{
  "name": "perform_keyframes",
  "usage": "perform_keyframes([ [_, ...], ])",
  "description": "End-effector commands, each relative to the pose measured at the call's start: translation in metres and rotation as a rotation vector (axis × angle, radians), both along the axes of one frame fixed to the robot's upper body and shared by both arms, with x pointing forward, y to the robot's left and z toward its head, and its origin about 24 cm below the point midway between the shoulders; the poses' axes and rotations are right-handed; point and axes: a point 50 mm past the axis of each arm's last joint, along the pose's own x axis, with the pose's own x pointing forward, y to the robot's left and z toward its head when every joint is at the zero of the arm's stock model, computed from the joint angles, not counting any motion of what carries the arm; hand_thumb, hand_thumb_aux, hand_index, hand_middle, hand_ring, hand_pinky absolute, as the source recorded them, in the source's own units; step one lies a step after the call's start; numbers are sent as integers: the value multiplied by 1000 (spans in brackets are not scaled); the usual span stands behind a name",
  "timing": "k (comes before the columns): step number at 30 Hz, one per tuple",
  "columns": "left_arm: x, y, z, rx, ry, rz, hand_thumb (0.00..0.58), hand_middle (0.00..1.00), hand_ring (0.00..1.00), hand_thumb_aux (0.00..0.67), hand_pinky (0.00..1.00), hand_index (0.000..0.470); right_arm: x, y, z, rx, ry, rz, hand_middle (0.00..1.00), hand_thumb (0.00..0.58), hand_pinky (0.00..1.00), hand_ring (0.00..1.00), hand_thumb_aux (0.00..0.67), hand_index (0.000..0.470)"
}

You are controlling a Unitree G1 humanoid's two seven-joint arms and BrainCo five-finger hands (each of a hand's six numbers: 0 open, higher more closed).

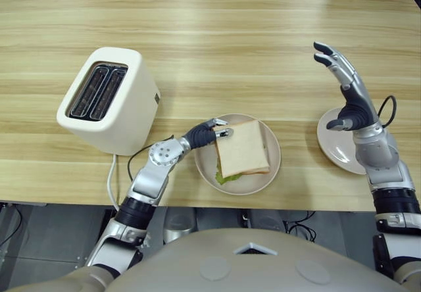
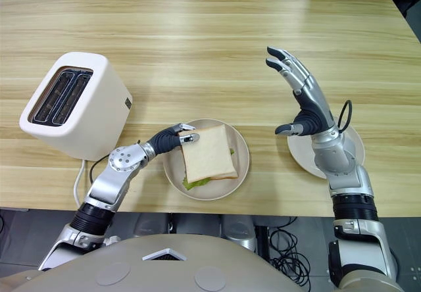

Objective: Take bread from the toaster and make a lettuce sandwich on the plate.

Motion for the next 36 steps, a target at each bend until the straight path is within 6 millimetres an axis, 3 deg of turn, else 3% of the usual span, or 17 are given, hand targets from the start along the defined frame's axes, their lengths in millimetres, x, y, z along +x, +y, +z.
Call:
perform_keyframes([
  [1,-1,-4,-11,53,-7,-5,580,1000,1000,670,1000,460,0,6,-6,-47,24,30,0,0,0,0,0,0],
  [12,6,-14,-13,172,-128,-46,580,1000,1000,670,1000,460,-8,16,-16,-96,57,108,0,0,0,0,0,0],
  [20,12,-17,-14,222,-169,-58,580,1000,1000,670,1000,460,-37,32,-59,-492,255,373,0,0,0,0,0,0],
  [36,15,-24,-27,259,-155,-92,577,1000,1000,620,1000,426,-45,49,-95,-728,467,496,0,0,0,0,0,0],
])
